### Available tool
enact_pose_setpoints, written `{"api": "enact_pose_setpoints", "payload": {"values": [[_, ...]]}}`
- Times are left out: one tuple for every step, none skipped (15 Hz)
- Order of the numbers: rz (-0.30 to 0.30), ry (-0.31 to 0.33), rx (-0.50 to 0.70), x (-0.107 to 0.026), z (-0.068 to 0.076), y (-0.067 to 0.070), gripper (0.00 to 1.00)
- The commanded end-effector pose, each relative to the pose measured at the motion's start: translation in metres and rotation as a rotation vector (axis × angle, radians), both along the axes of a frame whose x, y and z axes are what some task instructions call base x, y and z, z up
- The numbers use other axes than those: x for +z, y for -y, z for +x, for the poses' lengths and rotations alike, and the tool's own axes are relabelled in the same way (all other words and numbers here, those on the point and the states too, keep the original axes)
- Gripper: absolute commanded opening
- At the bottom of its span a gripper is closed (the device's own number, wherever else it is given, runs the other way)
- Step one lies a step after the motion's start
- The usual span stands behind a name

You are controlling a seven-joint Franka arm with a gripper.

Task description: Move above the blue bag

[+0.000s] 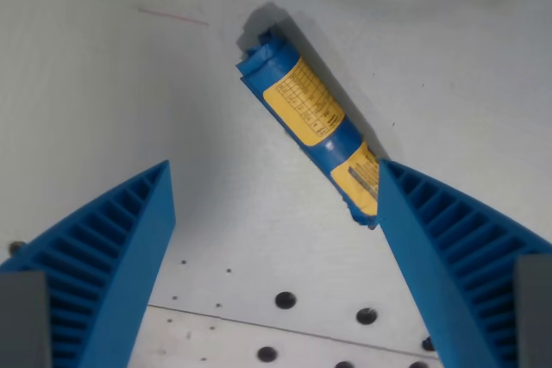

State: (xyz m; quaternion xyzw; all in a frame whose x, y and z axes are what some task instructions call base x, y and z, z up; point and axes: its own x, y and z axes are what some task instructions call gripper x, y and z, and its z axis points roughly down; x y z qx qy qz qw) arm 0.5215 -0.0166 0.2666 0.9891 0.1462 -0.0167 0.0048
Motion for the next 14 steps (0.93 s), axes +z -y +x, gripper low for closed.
{"api": "enact_pose_setpoints", "payload": {"values": [[-0.012, 0.064, 0.184, -0.008, -0.003, 0.006, 1.00], [-0.016, 0.067, 0.205, -0.011, -0.004, 0.007, 1.00], [-0.017, 0.069, 0.233, -0.014, -0.005, 0.008, 1.00], [-0.020, 0.074, 0.259, -0.017, -0.006, 0.009, 1.00], [-0.024, 0.077, 0.285, -0.020, -0.007, 0.010, 1.00], [-0.028, 0.080, 0.308, -0.023, -0.007, 0.011, 1.00], [-0.034, 0.082, 0.331, -0.027, -0.008, 0.012, 1.00], [-0.040, 0.084, 0.354, -0.030, -0.009, 0.013, 1.00], [-0.045, 0.082, 0.374, -0.033, -0.010, 0.015, 1.00], [-0.049, 0.083, 0.396, -0.036, -0.011, 0.016, 1.00], [-0.052, 0.079, 0.414, -0.040, -0.011, 0.017, 1.00], [-0.054, 0.077, 0.432, -0.043, -0.012, 0.018, 1.00], [-0.057, 0.073, 0.454, -0.046, -0.013, 0.019, 1.00], [-0.058, 0.073, 0.476, -0.050, -0.013, 0.020, 1.00]]}}
